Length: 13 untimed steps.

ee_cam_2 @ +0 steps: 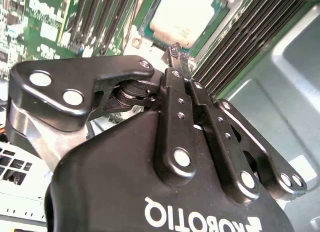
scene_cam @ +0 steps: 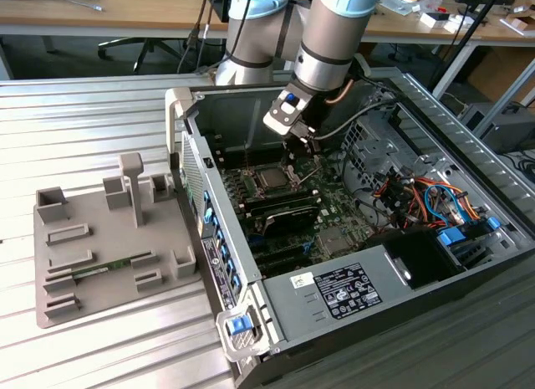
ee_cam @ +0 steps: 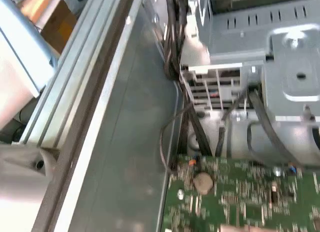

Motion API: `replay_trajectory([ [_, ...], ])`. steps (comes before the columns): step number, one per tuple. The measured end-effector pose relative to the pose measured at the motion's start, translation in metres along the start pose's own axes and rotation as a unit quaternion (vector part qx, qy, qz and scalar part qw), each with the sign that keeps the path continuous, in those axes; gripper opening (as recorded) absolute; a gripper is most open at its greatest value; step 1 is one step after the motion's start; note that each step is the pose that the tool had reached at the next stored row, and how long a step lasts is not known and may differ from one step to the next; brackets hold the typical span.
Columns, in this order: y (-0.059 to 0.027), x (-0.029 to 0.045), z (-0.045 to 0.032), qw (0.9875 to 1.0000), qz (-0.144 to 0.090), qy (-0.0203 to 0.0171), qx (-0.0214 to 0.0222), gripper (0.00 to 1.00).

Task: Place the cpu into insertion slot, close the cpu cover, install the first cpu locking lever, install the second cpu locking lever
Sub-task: 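Close the cpu cover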

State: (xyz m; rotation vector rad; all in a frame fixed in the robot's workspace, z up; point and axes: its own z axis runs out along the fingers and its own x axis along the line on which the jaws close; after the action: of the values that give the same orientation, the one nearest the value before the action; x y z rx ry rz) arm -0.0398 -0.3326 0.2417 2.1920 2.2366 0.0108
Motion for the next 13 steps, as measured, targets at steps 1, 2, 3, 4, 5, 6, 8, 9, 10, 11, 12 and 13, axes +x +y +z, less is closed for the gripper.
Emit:
replay_trajectory([
  [1, 0.0056, -0.0002, -0.0002, 1.0, 0.0, -0.0001, 0.0006, 0.1],
  [2, 0.0077, -0.0002, -0.0009, 1.0, 0.0, -0.0001, 0.0009, 0.1],
  [3, 0.0089, -0.0002, -0.0016, 1.0, 0.0, -0.0001, 0.0011, 0.1],
  [4, 0.0098, -0.0002, -0.0028, 1.0, 0.0, 0.0, 0.0013, 0.1],
  [5, 0.0106, -0.0003, -0.0047, 1.0, 0.0, -0.0001, 0.0015, 0.1],
  [6, 0.0114, -0.0003, -0.0062, 1.0, 0.0, 0.0, 0.0017, 0.1],
  [8, 0.0147, -0.0003, -0.0083, 1.0, 0.0, 0.0, 0.0032, 0.1],
  [9, 0.016, -0.0003, -0.0087, 1.0, 0.0, 0.0001, 0.0039, 0.1],
  [10, 0.0182, -0.0004, -0.0096, 1.0, 0.0, 0.0001, 0.0052, 0.1],
  [11, 0.0192, -0.0004, -0.0103, 1.0, 0.0, 0.0, 0.0057, 0.1],
  [12, 0.0196, -0.0005, -0.0109, 1.0, 0.0, 0.0, 0.0059, 0.1],
  [13, 0.0201, -0.0004, -0.0113, 1.0, 0.0, 0.0001, 0.0061, 0.1],
])
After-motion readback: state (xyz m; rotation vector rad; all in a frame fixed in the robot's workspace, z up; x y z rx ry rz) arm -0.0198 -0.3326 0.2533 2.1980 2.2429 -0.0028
